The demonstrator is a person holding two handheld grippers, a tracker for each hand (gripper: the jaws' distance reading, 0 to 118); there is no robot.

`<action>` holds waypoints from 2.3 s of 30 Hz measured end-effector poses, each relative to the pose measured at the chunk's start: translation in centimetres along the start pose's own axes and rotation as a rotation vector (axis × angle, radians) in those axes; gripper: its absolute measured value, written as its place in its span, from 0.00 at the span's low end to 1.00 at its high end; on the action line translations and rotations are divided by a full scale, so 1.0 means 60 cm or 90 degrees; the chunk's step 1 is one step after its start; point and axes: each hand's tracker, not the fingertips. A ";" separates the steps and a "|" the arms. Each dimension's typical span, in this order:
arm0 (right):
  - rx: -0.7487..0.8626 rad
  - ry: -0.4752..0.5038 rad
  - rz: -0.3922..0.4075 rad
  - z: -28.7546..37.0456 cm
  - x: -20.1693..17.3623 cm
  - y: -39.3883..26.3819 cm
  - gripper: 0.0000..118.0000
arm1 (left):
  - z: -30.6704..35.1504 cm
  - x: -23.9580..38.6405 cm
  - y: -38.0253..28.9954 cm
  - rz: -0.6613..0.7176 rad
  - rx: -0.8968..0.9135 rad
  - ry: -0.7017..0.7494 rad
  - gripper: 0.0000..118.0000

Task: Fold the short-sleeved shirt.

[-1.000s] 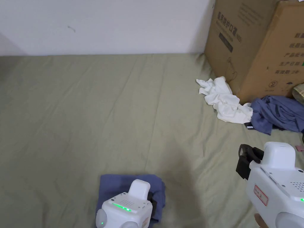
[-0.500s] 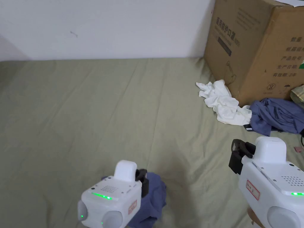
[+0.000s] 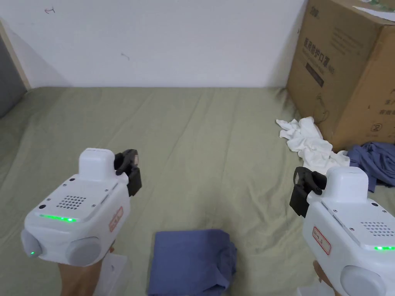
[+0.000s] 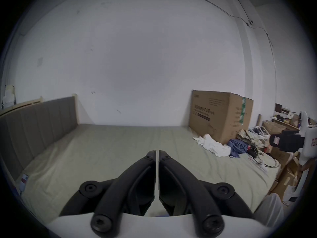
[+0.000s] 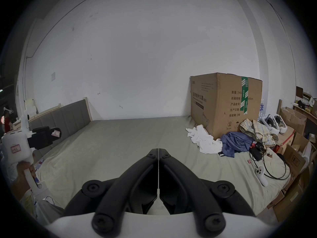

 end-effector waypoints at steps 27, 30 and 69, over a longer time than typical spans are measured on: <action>-0.170 0.089 0.022 -0.156 -0.128 -0.220 0.02 | 0.025 -0.085 -0.036 0.041 -0.021 0.056 0.06; -0.214 0.094 0.029 -0.175 -0.150 -0.268 0.02 | 0.021 -0.098 -0.056 0.064 -0.047 0.053 0.06; -0.280 0.101 0.020 -0.211 -0.131 -0.416 0.02 | -0.187 -0.052 -0.350 0.352 -0.622 -0.233 0.49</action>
